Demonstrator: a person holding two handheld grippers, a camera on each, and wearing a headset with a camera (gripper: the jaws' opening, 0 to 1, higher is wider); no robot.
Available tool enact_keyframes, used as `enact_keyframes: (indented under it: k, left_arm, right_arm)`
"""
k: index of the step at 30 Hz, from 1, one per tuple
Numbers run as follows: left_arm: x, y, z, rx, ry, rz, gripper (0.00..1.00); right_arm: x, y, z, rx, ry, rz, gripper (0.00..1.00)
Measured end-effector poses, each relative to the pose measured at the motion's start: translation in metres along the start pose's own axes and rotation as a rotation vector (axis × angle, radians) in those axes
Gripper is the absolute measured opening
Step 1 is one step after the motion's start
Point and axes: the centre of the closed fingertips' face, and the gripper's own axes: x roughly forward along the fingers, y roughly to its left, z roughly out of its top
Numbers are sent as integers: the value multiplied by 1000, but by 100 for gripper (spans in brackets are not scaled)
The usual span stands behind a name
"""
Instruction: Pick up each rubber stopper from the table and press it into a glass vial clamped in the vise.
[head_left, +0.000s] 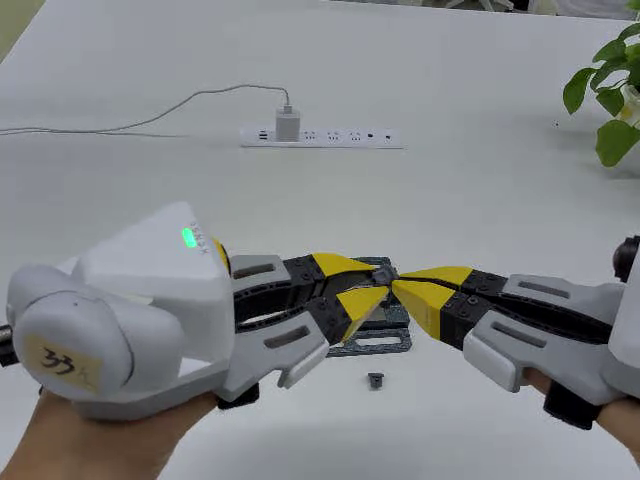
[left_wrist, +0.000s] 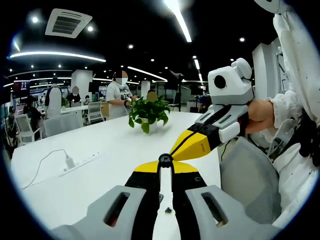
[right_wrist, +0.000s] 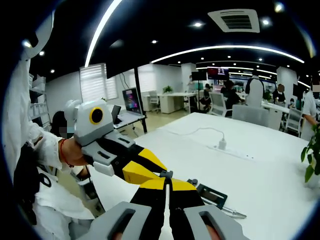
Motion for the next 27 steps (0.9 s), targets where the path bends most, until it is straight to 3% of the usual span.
enact_keyframes:
  k: [8,12,15,24,27]
  left_arm:
    - [-3,0,4,-7,-13,-32,3]
    - [-8,-2,8,-19,-23,-71,3]
    - [-13,-6,16,-36,-45,-120,3]
    - [-31,-18,53,-149,-164,-279,3]
    - [-37,-23,65,-194,-206,-328,3]
  right_arm:
    - [-2,3,4,-21,-5,33,0]
    - [-9,8,17,-19,-40,95,0]
    - [-16,9,27,-24,-57,142,2]
    - [-37,36,51,-3,-103,386,8]
    - [-39,36,56,7,-116,400,10]
